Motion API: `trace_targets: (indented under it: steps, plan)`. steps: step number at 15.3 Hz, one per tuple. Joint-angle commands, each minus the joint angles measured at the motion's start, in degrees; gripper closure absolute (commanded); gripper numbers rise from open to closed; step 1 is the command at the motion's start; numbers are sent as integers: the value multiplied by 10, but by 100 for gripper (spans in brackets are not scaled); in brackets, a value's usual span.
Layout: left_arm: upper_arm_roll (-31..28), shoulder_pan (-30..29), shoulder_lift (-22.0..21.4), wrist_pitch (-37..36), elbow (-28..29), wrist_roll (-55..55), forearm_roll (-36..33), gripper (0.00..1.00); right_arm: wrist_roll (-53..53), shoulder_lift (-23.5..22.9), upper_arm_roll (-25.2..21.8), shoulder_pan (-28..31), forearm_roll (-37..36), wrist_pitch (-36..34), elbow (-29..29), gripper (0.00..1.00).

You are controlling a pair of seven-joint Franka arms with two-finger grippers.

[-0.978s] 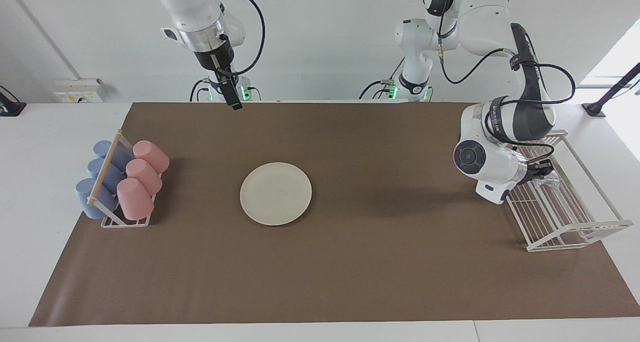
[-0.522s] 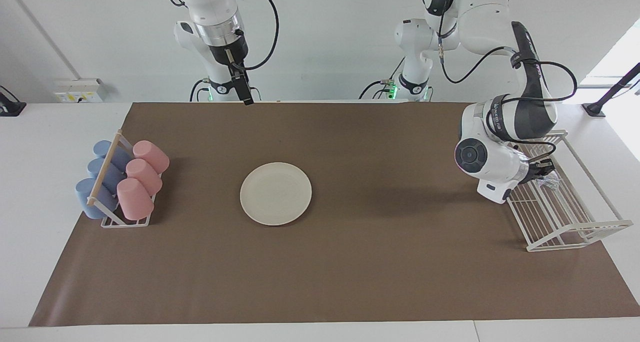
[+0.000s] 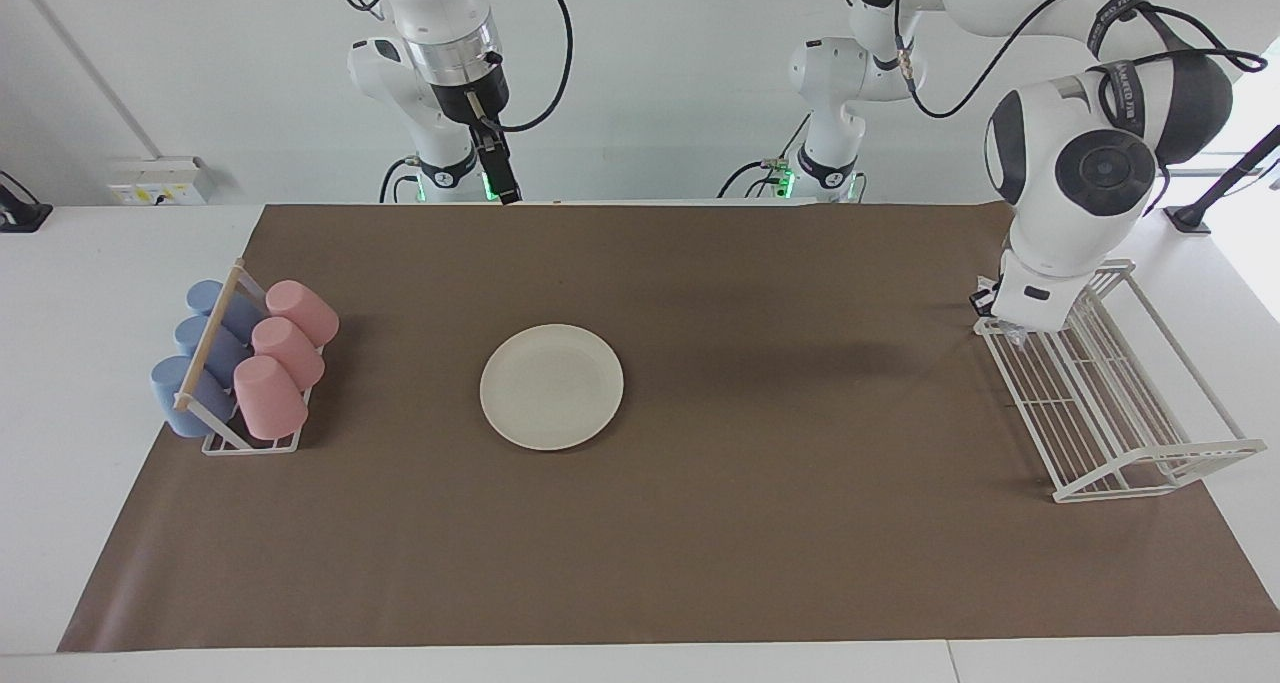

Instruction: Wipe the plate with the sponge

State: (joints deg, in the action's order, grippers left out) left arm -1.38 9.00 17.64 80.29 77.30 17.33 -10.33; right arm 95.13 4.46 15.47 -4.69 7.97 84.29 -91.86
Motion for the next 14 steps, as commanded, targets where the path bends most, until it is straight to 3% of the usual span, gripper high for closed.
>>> trace_targets:
  steps: [1,4,10,14]
  plan:
    - [-11,-49,-39,-11,-5,12,175,100,8,6,4,1,7,4,-3,0]
    - [-10,-86,-64,-10,37,9,326,100,6,8,4,1,6,4,-5,0]
    - [-10,-94,-196,107,311,-76,591,100,12,13,5,-14,7,25,-19,0]
    - [-7,-86,-261,137,435,-165,734,100,10,18,5,-24,6,27,-24,0]
